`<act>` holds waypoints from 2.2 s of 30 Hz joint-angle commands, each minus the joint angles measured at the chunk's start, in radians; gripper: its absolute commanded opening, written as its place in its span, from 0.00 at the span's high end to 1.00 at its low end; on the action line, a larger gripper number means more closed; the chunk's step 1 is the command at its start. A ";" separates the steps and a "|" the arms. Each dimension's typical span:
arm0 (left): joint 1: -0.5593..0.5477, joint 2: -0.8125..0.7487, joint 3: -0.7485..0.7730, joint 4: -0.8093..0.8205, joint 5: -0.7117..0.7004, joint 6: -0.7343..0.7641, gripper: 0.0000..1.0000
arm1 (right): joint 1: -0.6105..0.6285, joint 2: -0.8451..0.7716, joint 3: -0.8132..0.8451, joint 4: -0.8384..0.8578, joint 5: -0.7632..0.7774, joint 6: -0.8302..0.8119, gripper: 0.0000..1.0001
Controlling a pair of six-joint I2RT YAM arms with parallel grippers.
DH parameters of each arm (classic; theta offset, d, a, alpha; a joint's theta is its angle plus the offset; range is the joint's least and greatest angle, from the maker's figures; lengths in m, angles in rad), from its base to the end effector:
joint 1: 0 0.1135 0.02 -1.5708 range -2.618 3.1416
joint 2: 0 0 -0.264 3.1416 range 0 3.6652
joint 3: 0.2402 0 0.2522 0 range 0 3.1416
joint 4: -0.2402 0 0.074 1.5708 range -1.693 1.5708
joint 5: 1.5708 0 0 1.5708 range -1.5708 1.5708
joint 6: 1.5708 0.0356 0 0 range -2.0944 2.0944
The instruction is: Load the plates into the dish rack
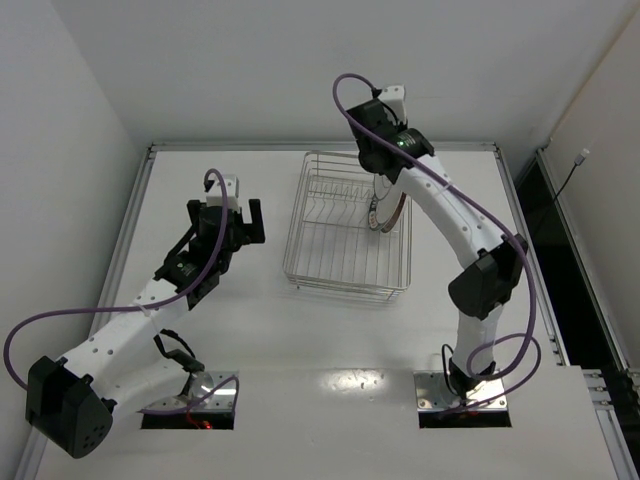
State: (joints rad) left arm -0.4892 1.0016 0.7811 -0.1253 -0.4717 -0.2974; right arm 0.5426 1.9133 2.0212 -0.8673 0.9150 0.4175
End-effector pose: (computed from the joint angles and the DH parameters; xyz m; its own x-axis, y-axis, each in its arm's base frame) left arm 0.2100 -0.0935 0.3050 -0.2981 -0.1370 -0.9446 -0.0482 0.9905 -0.1284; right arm 0.3701 0.1902 0.3823 -0.4670 0.0071 -0.8842 0.4012 0.8928 -0.2047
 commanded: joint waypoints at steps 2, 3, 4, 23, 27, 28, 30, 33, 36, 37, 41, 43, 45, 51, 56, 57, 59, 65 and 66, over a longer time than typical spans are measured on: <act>0.008 -0.001 0.009 0.027 -0.013 -0.003 0.00 | -0.001 -0.031 -0.044 0.022 0.033 -0.011 1.00; 0.008 -0.001 0.009 0.027 -0.013 -0.003 0.00 | -0.001 -0.031 -0.055 0.022 0.033 -0.002 1.00; 0.008 -0.001 0.009 0.027 -0.013 -0.003 0.00 | -0.001 -0.031 -0.064 0.022 0.033 -0.002 1.00; 0.008 -0.001 0.009 0.027 -0.013 -0.003 0.00 | -0.001 0.035 -0.131 0.037 -0.059 0.046 1.00; 0.008 -0.001 0.009 0.027 -0.013 -0.003 0.00 | -0.001 -0.003 -0.131 0.050 -0.045 0.046 1.00; 0.008 -0.001 0.009 0.027 -0.013 -0.003 0.00 | -0.001 -0.019 -0.131 0.050 -0.028 0.046 1.00; 0.008 -0.001 0.009 0.027 -0.013 -0.003 0.00 | -0.001 -0.046 -0.131 0.059 -0.019 0.046 1.00; 0.008 -0.001 0.009 0.027 -0.013 -0.003 0.00 | -0.001 -0.060 -0.112 0.071 -0.019 0.027 1.00; 0.008 -0.001 0.009 0.027 -0.013 -0.003 0.00 | -0.001 -0.060 -0.090 0.062 -0.019 0.027 1.00; 0.008 -0.001 0.009 0.027 -0.013 -0.003 0.00 | -0.001 -0.060 -0.090 0.062 -0.019 0.027 1.00; 0.008 -0.001 0.009 0.027 -0.013 -0.003 0.00 | -0.001 -0.050 -0.101 0.051 -0.019 0.027 1.00; 0.008 -0.001 0.009 0.027 -0.013 -0.003 0.00 | 0.008 -0.050 -0.120 0.051 -0.019 0.037 1.00; 0.008 -0.001 0.009 0.027 -0.013 -0.003 0.00 | 0.008 -0.060 -0.130 0.051 -0.010 0.037 1.00; 0.008 -0.001 0.009 0.027 -0.013 -0.003 0.00 | 0.008 -0.097 -0.096 0.062 0.025 0.004 1.00; 0.008 -0.001 0.009 0.027 -0.013 -0.003 0.00 | 0.008 -0.097 -0.107 0.051 0.025 0.004 1.00; 0.008 -0.001 0.009 0.027 -0.013 -0.003 0.00 | 0.008 -0.097 -0.122 0.060 0.025 0.004 1.00; 0.008 -0.001 0.009 0.018 -0.022 -0.003 0.00 | 0.008 -0.097 -0.122 0.060 0.025 0.004 1.00; 0.008 -0.001 0.009 0.018 -0.022 -0.003 0.00 | 0.008 -0.076 -0.191 0.070 0.015 0.023 1.00; 0.008 -0.001 0.009 0.018 -0.022 -0.003 0.00 | 0.008 -0.076 -0.200 0.070 0.004 0.023 1.00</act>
State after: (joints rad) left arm -0.4892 1.0016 0.7811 -0.1261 -0.4774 -0.2974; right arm 0.5457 1.8637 1.8427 -0.8402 0.8970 0.4274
